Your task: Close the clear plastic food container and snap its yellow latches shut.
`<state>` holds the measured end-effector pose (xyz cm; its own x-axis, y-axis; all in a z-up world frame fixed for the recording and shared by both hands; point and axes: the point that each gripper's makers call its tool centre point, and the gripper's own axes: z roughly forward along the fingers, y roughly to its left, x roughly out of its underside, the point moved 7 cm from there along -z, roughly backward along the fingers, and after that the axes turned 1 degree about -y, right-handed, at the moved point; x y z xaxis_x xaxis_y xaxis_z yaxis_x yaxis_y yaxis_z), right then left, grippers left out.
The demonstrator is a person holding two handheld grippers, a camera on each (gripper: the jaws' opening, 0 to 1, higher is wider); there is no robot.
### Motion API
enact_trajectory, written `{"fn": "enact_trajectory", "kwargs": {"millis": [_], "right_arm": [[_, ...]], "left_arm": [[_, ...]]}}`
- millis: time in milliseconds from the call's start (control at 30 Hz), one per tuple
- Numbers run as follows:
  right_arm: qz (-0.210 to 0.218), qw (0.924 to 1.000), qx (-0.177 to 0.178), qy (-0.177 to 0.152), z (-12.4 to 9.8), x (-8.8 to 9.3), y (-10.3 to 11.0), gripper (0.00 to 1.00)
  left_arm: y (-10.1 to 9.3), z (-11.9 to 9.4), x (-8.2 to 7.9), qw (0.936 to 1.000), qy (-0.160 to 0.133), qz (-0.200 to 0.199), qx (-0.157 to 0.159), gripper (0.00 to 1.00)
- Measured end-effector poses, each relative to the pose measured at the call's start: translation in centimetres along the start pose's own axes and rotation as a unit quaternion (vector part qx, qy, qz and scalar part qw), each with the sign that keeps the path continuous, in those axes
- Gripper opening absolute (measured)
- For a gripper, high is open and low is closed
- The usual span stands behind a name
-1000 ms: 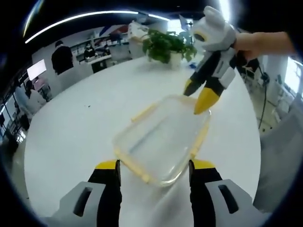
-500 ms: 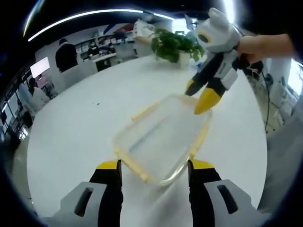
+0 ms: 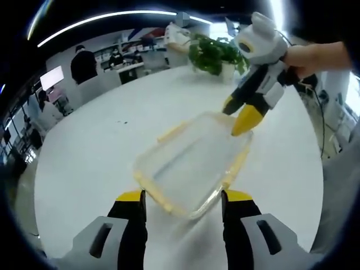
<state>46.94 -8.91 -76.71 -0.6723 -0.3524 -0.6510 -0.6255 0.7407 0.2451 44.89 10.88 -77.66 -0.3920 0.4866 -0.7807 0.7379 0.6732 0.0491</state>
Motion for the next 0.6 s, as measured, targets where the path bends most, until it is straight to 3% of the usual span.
{"fn": "enact_trajectory", "kwargs": {"millis": [333,600], "right_arm": [[-0.013,0.9998,0.016,-0.003,-0.2,0.0,0.3,0.42],[0.005,0.9996,0.025,-0.011,-0.5,0.3,0.6,0.42]], "left_arm": [[-0.1,-0.2,0.5,0.9998,0.017,0.002,-0.011,0.51],[0.2,-1.3,0.7,0.9997,0.014,-0.004,-0.019,0.52]]}}
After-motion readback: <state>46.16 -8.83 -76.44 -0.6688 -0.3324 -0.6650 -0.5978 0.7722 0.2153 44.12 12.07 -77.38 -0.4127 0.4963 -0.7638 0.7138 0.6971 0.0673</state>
